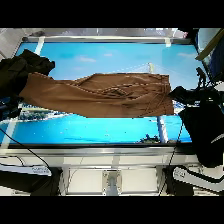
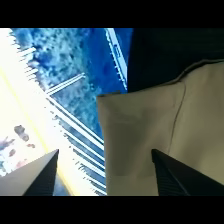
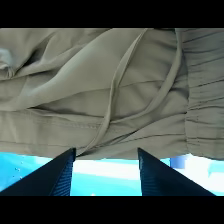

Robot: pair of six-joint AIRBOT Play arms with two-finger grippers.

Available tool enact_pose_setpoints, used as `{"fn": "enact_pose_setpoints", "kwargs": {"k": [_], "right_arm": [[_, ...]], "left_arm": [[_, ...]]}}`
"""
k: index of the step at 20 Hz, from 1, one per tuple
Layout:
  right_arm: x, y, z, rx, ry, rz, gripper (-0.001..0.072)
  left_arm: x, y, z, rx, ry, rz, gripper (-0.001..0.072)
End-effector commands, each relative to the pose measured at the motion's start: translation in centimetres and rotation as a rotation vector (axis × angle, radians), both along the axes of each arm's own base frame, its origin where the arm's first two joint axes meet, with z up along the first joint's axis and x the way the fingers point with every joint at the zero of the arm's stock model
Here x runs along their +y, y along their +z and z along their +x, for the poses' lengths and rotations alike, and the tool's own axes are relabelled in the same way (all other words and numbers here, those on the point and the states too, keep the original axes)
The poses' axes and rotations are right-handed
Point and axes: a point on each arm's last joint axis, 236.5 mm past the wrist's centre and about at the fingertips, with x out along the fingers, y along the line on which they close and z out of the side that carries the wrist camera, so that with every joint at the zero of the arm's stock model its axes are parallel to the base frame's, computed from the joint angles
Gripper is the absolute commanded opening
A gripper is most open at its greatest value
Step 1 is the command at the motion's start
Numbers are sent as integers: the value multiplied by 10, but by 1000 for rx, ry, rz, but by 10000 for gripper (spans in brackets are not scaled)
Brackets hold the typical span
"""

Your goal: Fold the clothes and pants, and hang the long-sleeved shirts on hangers.

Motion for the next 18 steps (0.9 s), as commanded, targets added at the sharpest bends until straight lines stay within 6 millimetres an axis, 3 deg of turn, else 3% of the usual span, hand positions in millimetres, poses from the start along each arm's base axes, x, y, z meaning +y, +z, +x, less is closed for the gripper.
{"fn": "enact_pose_setpoints", "kwargs": {"k": [1,4,6,7,8,11,13,18], "right_arm": [[-1,1,3,-10,-7,-3,448],[0,1,2,-8,-6,1,448],[0,1,1,-6,-4,2,448],[1,1,1,-5,-2,3,448],[1,1,0,0,2,5,448],[-10,-6,-14,39,31,-72,448],[-27,-15,-36,112,74,-181,448],[-56,-32,-62,211,2,-212,448]], "left_arm": [[-8,-3,14,-15,9,12,581],[-24,-5,34,-22,-18,53,574],[-28,-5,44,-29,-30,62,330],[-27,-3,46,-33,-33,63,113],[-27,1,47,-38,-37,68,11],[-23,23,46,-64,-65,62,11],[-23,46,40,-86,-118,84,10],[-44,102,26,-143,-249,112,10]]}}
